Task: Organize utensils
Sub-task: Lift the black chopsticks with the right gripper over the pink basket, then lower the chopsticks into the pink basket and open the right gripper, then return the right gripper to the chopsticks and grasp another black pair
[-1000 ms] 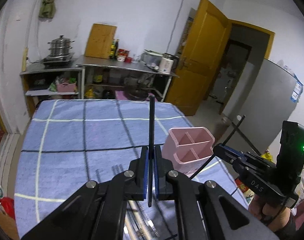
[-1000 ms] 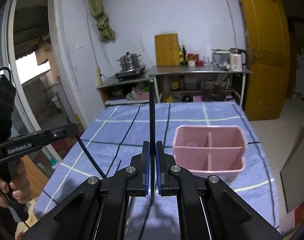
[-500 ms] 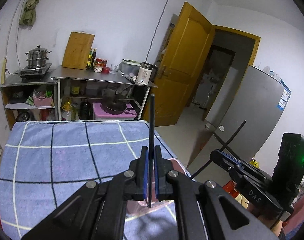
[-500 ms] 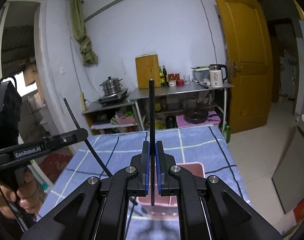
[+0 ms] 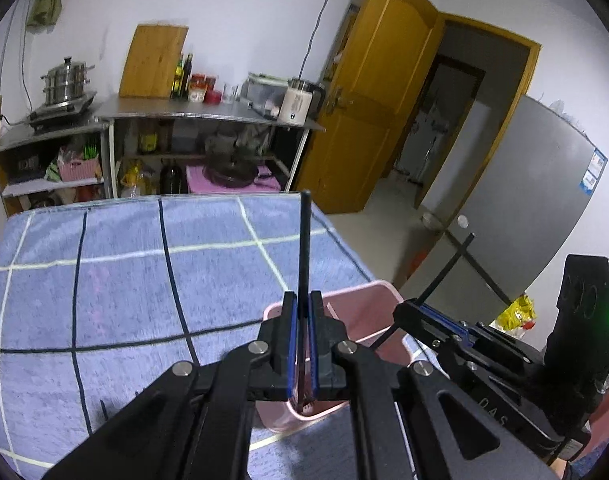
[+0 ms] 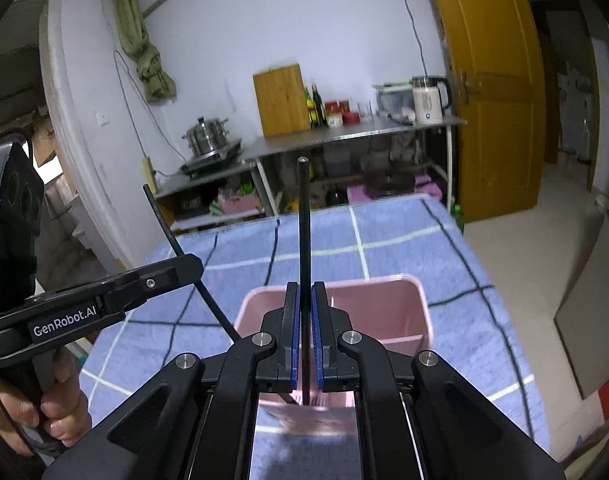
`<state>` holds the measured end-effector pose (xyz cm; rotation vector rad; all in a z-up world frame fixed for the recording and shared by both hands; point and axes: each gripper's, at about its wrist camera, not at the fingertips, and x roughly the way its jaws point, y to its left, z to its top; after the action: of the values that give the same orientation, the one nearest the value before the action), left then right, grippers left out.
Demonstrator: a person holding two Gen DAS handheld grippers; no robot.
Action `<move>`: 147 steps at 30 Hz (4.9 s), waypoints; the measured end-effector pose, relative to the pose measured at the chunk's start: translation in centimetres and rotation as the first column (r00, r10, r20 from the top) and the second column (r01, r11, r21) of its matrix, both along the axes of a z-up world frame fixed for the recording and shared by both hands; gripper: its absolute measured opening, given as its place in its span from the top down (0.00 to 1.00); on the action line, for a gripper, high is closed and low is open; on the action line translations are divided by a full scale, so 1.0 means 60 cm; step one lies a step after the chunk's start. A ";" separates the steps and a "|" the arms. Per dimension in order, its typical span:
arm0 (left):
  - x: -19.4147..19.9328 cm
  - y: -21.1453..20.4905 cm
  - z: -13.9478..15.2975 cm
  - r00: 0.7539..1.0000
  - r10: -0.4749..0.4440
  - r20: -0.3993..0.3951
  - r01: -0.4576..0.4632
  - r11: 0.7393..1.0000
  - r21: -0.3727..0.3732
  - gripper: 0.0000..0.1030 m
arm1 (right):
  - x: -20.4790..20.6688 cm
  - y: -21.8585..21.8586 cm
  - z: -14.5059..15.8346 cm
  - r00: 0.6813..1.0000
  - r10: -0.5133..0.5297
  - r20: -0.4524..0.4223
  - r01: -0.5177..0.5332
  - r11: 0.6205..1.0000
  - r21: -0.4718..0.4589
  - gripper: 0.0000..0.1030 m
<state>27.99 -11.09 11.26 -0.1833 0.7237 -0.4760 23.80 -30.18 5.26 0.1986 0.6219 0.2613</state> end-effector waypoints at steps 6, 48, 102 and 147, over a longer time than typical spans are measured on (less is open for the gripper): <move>0.009 -0.005 -0.031 1.000 -0.002 -0.030 0.002 1.000 0.005 0.94 | 0.008 0.000 -0.027 1.000 -0.006 -0.030 0.006 1.000 -0.003 0.95; -0.268 0.196 -0.048 0.949 0.252 0.191 -0.255 0.967 -0.007 0.55 | -0.219 0.052 0.002 0.993 0.057 0.107 -0.056 0.998 -0.010 0.82; -0.141 0.238 -0.294 0.949 0.275 -0.153 -0.265 0.961 0.084 0.72 | -0.056 0.247 -0.263 0.908 0.307 -0.285 -0.319 0.948 0.004 0.90; -0.085 0.218 -0.291 0.943 0.291 -0.162 -0.257 0.945 0.205 0.91 | 0.030 0.295 -0.259 0.920 0.221 -0.325 -0.266 0.959 -0.099 0.93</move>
<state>22.91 1.98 -6.21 -0.1575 0.9093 -0.1236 25.58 -12.50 -10.28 0.0229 0.9784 0.4306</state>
